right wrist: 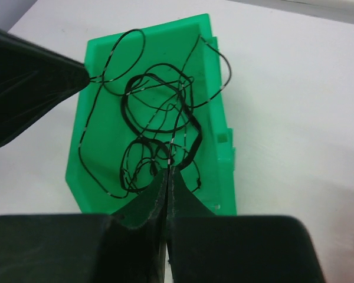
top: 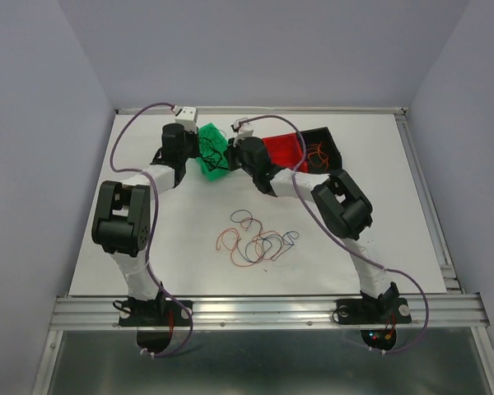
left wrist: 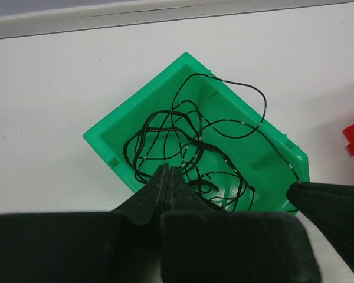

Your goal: Untangle the cables

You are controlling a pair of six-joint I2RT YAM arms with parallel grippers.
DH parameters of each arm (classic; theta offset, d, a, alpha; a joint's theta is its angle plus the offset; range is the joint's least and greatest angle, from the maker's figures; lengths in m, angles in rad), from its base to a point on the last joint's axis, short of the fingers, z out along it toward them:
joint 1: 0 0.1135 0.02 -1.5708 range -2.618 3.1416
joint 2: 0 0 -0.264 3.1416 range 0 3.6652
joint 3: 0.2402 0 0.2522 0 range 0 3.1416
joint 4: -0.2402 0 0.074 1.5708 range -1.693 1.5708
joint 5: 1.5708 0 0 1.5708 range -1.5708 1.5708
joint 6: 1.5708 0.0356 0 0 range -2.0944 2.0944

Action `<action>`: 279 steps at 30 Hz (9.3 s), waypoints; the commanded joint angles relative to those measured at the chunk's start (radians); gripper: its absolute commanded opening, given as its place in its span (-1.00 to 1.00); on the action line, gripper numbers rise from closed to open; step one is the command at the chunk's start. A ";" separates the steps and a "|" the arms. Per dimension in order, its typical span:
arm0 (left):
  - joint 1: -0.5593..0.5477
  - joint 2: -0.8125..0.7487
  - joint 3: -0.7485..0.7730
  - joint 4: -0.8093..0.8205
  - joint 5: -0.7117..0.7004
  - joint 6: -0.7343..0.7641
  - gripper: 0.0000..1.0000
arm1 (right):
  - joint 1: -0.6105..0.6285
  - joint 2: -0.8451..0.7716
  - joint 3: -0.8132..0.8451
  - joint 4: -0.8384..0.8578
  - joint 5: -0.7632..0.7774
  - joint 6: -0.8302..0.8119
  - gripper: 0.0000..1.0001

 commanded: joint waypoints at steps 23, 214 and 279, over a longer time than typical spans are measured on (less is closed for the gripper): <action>-0.018 0.037 0.148 -0.126 0.079 -0.056 -0.97 | 0.033 0.220 0.422 -0.229 0.075 0.014 -0.93; -0.059 -0.078 0.207 -0.424 -0.029 0.467 0.11 | 0.024 -0.709 -0.596 -0.278 0.121 0.108 0.33; -0.293 -0.647 -0.347 -0.100 0.554 0.418 0.98 | 0.187 -1.222 -0.305 -0.711 0.116 0.164 -0.99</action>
